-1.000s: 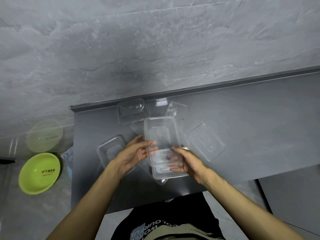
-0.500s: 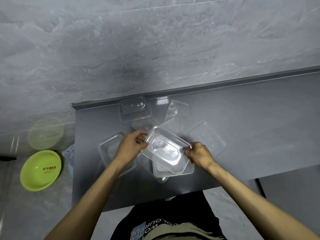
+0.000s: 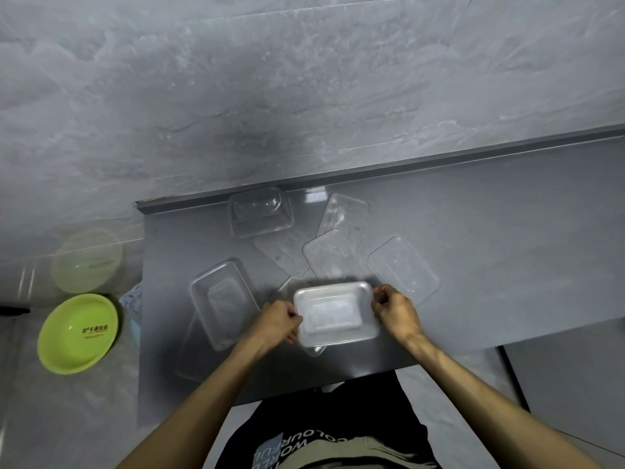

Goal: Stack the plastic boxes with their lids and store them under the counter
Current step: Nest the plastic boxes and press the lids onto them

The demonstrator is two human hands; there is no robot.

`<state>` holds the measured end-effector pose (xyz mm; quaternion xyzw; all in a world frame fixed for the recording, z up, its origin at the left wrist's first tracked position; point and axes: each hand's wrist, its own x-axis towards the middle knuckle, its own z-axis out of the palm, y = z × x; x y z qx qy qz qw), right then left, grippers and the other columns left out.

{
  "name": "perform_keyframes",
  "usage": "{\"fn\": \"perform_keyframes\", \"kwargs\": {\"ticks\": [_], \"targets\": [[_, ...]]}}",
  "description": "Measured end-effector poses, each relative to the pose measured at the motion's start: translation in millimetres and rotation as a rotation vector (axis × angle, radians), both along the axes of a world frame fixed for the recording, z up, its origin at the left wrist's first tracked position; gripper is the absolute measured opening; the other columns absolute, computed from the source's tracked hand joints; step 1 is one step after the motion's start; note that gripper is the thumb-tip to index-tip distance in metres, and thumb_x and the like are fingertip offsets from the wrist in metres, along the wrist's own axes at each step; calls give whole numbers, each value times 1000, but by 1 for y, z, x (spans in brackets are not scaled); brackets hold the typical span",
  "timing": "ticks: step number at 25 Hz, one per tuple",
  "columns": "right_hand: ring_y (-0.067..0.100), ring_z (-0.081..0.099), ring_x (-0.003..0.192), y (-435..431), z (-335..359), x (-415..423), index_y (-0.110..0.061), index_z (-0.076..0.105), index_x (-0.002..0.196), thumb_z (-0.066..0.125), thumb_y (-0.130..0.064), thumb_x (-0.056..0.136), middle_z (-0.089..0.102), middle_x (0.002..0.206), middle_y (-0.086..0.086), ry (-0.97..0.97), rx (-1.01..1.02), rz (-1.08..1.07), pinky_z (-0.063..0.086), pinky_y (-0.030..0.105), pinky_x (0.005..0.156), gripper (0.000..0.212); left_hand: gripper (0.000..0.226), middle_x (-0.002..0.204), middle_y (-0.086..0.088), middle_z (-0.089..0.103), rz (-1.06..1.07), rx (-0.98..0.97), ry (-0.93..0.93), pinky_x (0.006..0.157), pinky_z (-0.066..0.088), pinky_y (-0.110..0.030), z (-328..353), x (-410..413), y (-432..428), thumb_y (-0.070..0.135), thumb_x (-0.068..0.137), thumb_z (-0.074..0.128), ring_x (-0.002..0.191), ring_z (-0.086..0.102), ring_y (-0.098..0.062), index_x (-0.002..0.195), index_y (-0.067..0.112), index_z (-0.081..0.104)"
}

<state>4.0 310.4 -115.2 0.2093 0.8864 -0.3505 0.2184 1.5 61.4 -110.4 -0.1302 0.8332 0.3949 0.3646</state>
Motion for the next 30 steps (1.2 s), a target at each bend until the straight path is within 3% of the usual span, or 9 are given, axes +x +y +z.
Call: {"fn": "perform_keyframes", "kwargs": {"ticks": [3, 10, 13, 15, 18, 20, 23, 27, 30], "targets": [[31, 65, 100, -2, -4, 2, -14, 63, 112, 56, -15, 88, 71, 108, 11, -2, 22, 34, 50, 34, 84, 25, 13, 75, -8, 71, 2, -78, 105, 55, 59, -27, -6, 3, 0, 18, 91, 60, 60, 71, -16, 79, 16, 57], [32, 64, 104, -2, -10, -2, -15, 66, 108, 54, -19, 90, 72, 109, 12, -64, 21, 78, 50, 34, 85, 22, 16, 88, -14, 73, 41, -34, 97, 71, 60, -34, -10, 8, 0, 19, 93, 60, 75, 71, -24, 98, 6, 67], [34, 63, 104, 2, -11, 2, -12, 64, 109, 56, -20, 90, 70, 110, 14, -46, 30, 59, 49, 35, 86, 22, 14, 93, -10, 69, 166, -222, 381, 76, 52, -34, -1, 4, -23, 20, 90, 62, 86, 66, -28, 101, 12, 64], [34, 62, 103, 0, -9, 5, -11, 61, 113, 58, -18, 89, 66, 111, 14, 23, 51, 32, 48, 35, 87, 25, 29, 107, -18, 61, 296, -458, 535, 85, 50, -45, -1, 2, -54, 14, 84, 67, 98, 58, -36, 111, 6, 58], [31, 59, 104, -8, -4, 6, -11, 56, 118, 58, -13, 87, 56, 116, 13, 113, 60, 33, 46, 34, 93, 31, 53, 123, -34, 50, 524, -659, 450, 94, 41, -54, -10, 2, -99, 15, 81, 70, 112, 49, -49, 123, -6, 47], [29, 57, 108, -15, -1, 4, -10, 56, 120, 58, -9, 87, 53, 119, 13, 146, 49, 63, 44, 32, 97, 34, 51, 126, -38, 51, 667, -565, 228, 95, 41, -54, -23, 2, -116, 19, 86, 64, 115, 50, -52, 125, -8, 45], [27, 57, 109, -24, 3, 0, -10, 57, 121, 56, -5, 85, 53, 120, 12, 149, 2, 87, 41, 28, 98, 36, 40, 120, -33, 61, 597, -435, 5, 92, 48, -51, -35, 5, -131, 23, 88, 61, 112, 57, -50, 117, -5, 60], [25, 60, 104, -40, 12, -2, -11, 62, 115, 55, -1, 84, 59, 115, 9, 160, -79, 90, 46, 32, 98, 32, 26, 104, -29, 69, 611, -299, 37, 87, 53, -50, -27, -4, -137, 23, 88, 58, 96, 66, -43, 97, 1, 68], [21, 63, 101, -59, 21, -2, -12, 66, 110, 61, -13, 88, 66, 111, 5, 123, -255, 84, 48, 33, 96, 22, 15, 78, -21, 66, 781, -66, 129, 79, 56, -46, -1, -20, -126, 16, 86, 58, 77, 64, -31, 74, 8, 63]]}}
